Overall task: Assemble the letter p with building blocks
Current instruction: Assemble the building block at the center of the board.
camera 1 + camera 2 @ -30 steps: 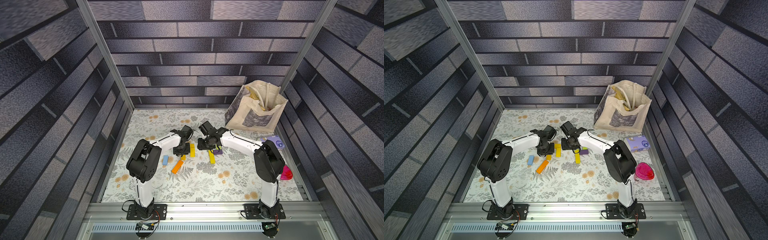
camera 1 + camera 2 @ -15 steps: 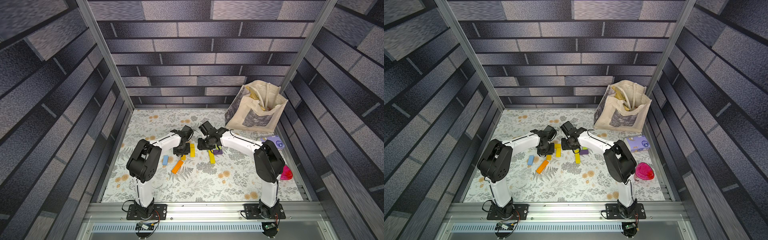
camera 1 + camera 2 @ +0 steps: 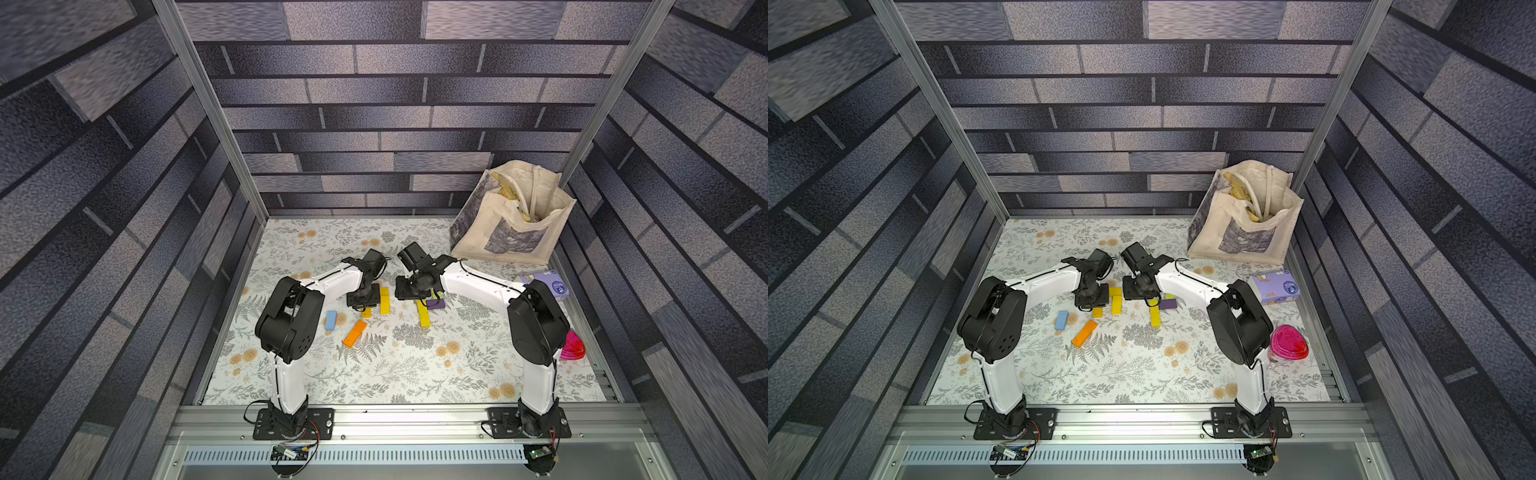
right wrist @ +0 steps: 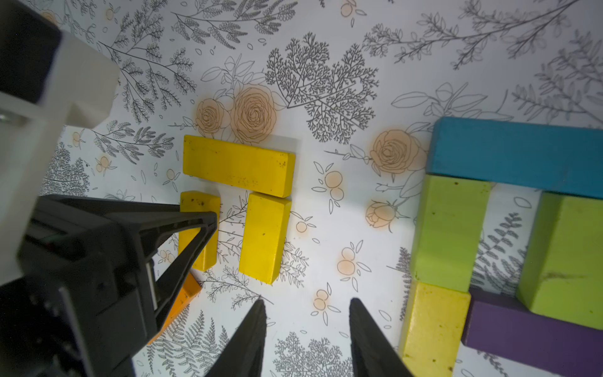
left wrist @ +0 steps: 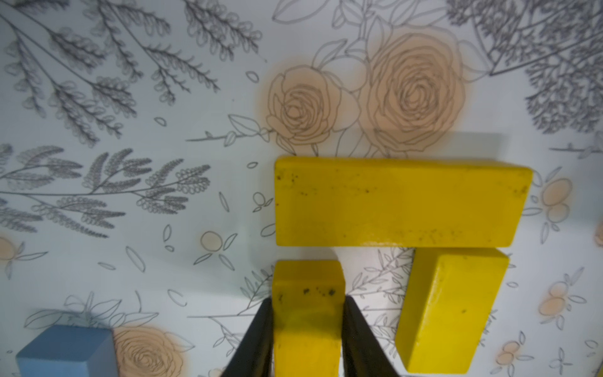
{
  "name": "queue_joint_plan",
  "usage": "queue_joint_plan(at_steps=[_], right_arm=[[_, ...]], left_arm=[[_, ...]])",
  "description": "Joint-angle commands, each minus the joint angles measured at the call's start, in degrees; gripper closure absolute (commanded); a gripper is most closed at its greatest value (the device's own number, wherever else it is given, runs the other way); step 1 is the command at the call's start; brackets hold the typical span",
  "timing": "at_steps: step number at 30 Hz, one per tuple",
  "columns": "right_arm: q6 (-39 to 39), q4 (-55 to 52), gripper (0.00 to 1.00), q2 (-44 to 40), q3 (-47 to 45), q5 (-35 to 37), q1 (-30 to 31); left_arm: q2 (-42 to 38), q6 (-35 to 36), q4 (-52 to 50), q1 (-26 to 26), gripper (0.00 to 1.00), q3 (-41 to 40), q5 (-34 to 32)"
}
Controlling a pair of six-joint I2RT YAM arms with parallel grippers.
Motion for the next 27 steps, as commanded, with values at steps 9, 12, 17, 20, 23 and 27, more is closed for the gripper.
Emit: queue_joint_plan(at_steps=[9,12,17,20,23,27], right_arm=[[-0.8,-2.1,0.55,1.8,2.5,0.2,-0.9],[-0.9,-2.1,0.56,2.1,2.7,0.0,-0.9],[-0.9,-2.2,0.56,2.6,3.0,-0.3,-1.2],[-1.0,-2.3,0.56,2.9,3.3,-0.5,-1.2],[-1.1,-2.5,0.55,3.0,3.5,-0.5,-1.3],[-1.1,-2.3,0.56,3.3,3.6,-0.9,-1.4]], left_arm=[[2.0,1.1,-1.4,0.8,0.75,2.2,-0.8],[2.4,1.2,-1.5,0.9,0.75,2.5,-0.7],[2.9,1.3,-1.6,1.0,0.74,2.9,-0.6],[3.1,1.4,-1.9,1.1,0.74,3.2,-0.4],[2.9,1.3,-1.8,1.2,0.7,2.9,-0.4],[2.5,1.2,-1.9,1.3,0.64,2.9,-0.6]])
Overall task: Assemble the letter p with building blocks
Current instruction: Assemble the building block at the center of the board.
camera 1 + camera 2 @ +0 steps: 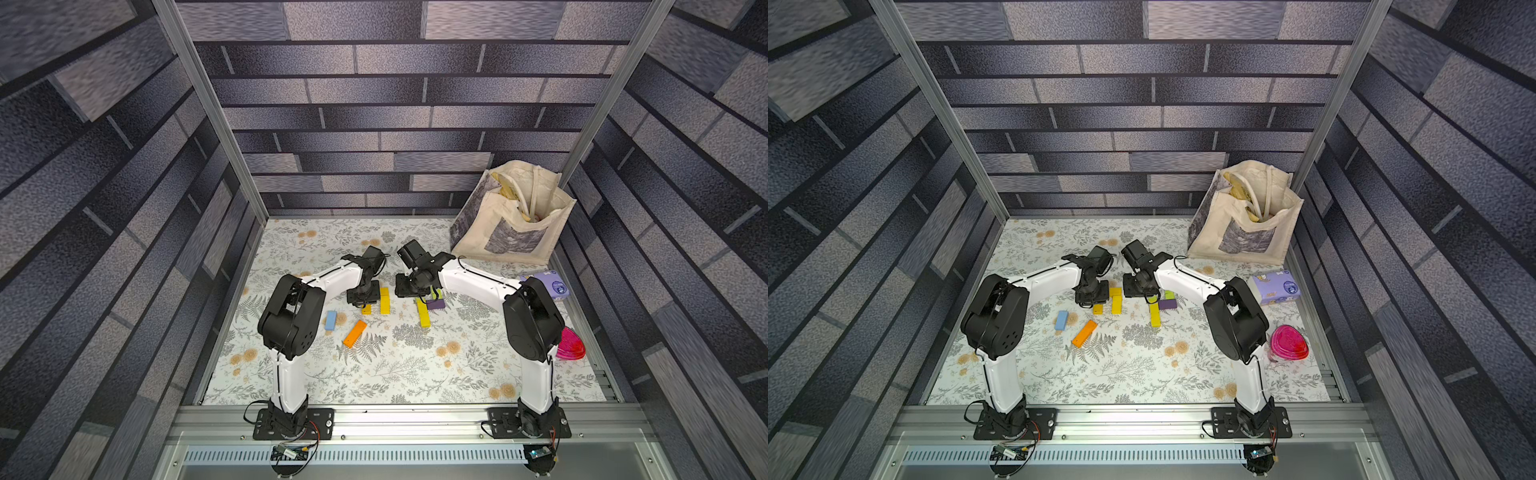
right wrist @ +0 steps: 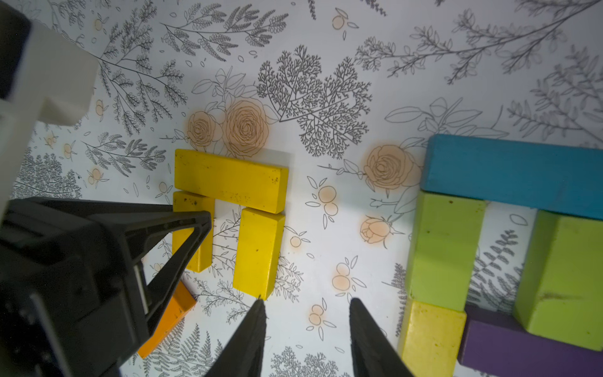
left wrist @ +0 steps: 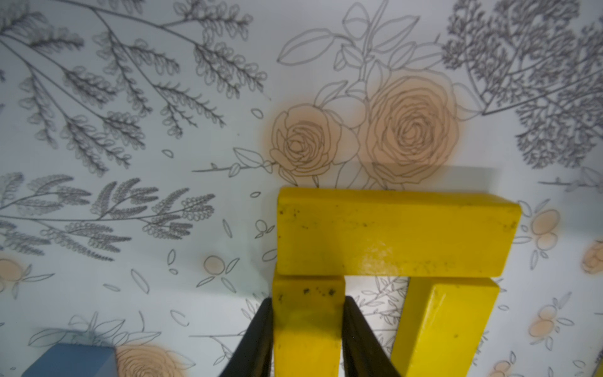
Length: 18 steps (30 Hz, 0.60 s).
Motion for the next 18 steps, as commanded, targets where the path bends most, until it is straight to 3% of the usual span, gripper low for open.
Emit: queue_joint_plan(at_steps=[1,8,18], right_arm=[[-0.7,-1.6,0.56,1.0,1.2,-0.7,-0.4],[-0.8,-1.5,0.55,0.6,1.2,-0.9,-0.4],[-0.6,-0.4,0.55,-1.1,0.3,-1.9,-0.4]], left_arm=[[0.6,1.2,-1.8,0.5,0.62,0.7,-0.7],[-2.4,1.1,-2.2,0.4,0.5,0.7,-1.2],[-15.3,-1.1,-1.0,2.2,0.4,-3.5,-5.5]])
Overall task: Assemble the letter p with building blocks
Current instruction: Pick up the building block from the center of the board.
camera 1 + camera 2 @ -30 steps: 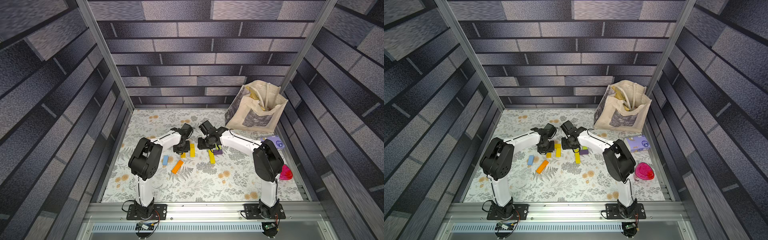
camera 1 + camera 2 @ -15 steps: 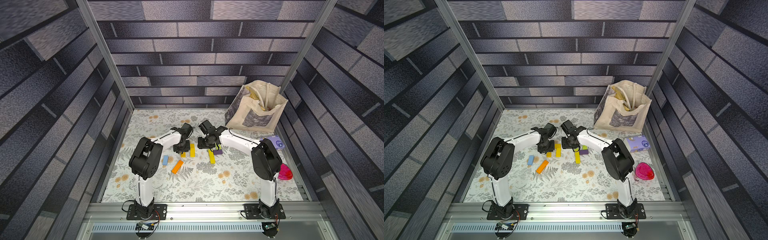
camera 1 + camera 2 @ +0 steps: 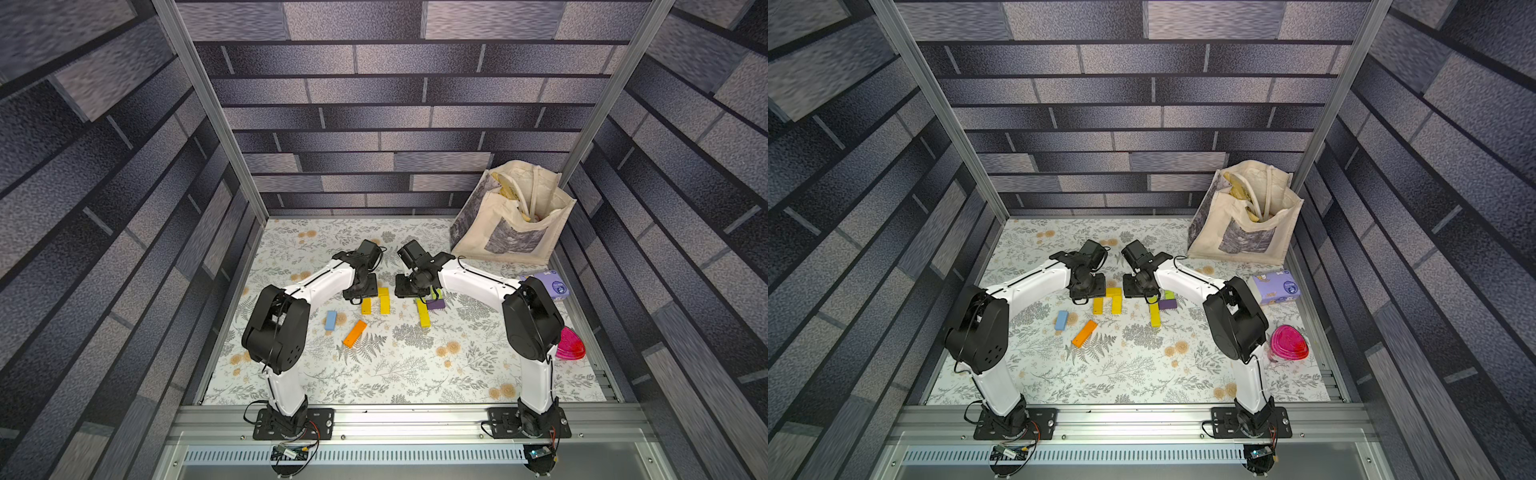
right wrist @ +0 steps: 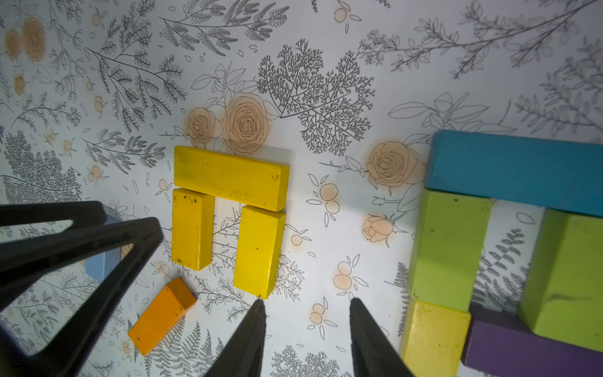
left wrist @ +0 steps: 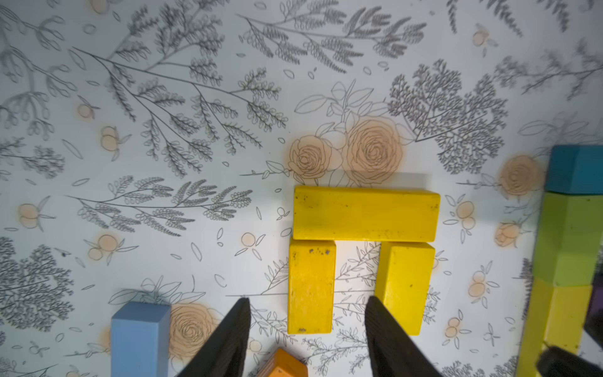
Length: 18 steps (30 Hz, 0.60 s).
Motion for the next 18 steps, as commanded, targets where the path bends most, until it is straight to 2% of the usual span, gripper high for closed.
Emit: queue_joint_plan(at_steps=[1,8,13,18], right_arm=[[-0.4,0.2,0.55,-1.4,0.0,-1.5,-0.3],[-2.6,2.7,0.55,-3.1,-1.2,-5.0,1.0],[-8.6,2.1,0.53,-3.5,0.8,-5.2,5.9],[-9.9,0.0,0.52,-2.0,3.0,-4.4,9.2]], left_arm=[[-5.9,-1.6,-0.4,2.4,0.4,-3.3,-2.5],[-12.0,-3.5,0.0,8.6,0.37,-11.1,-0.6],[-15.8,-5.6,1.1,12.6,0.35,-15.8,3.7],[-15.4,-5.2,-0.7,12.3,0.36,-16.8,4.5]])
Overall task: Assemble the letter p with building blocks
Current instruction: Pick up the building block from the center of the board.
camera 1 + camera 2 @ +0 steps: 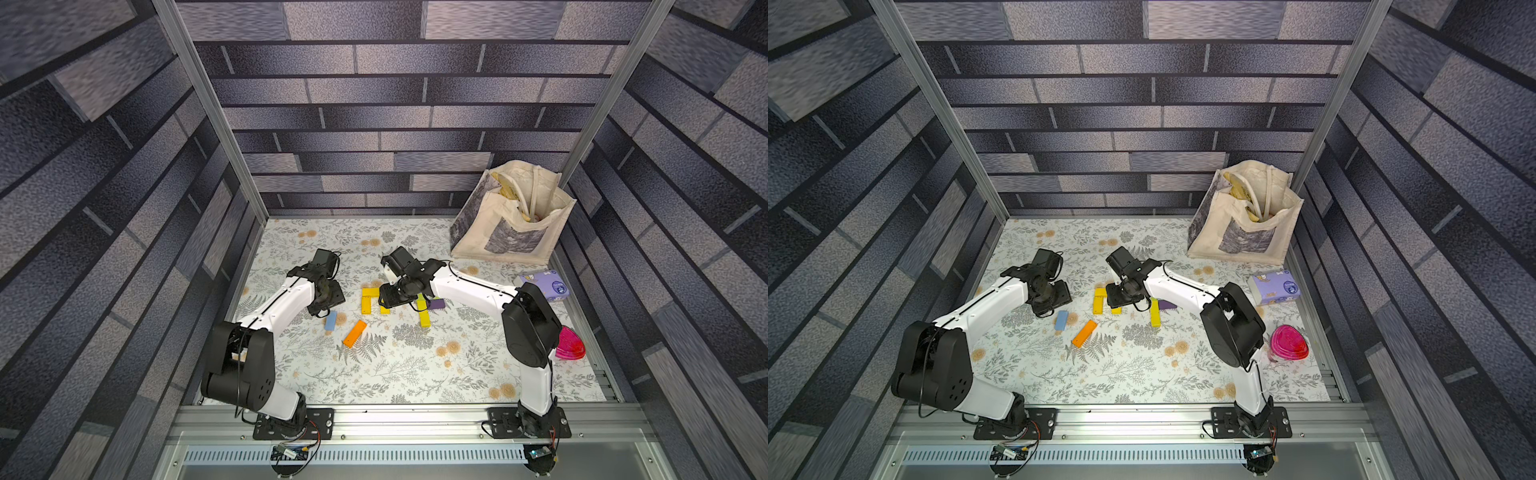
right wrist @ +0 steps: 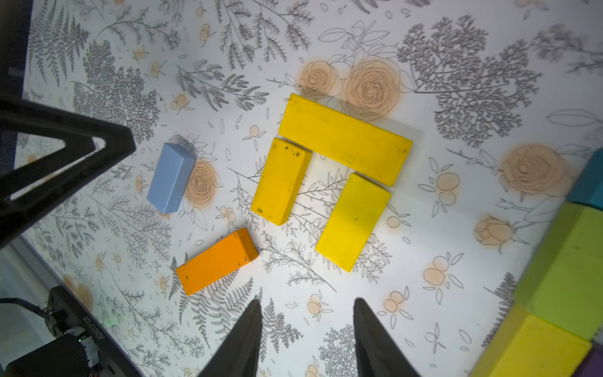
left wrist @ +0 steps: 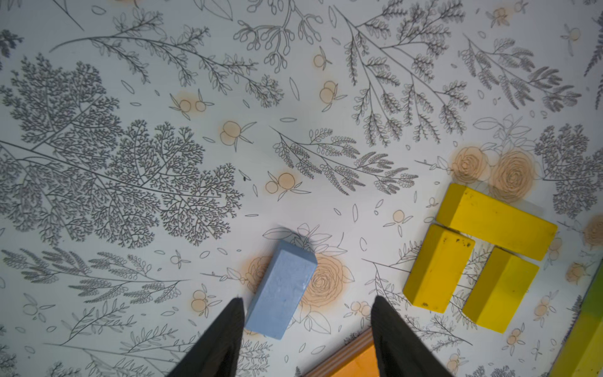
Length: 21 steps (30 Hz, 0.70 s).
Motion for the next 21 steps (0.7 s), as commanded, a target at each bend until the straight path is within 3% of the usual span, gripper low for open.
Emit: queue_joint_plan(at_steps=[1,12,21], right_arm=[[-1.9,-1.0,0.52,-1.1,1.3,-0.6,1.2],[-3.7,-2.8,0.51,-2.2,1.7,2.7,1.1],[-1.5,-1.7,0.5,-2.9,-0.3,3.2,-0.3]], left_arm=[[-1.2,-1.1,-1.4,-1.2,0.36,-1.1,0.9],[-0.2,-1.7,3.3,-5.6,0.34,-6.0,-8.5],[1.5,1.8,9.8,-3.3,0.33,-10.4,-6.2]])
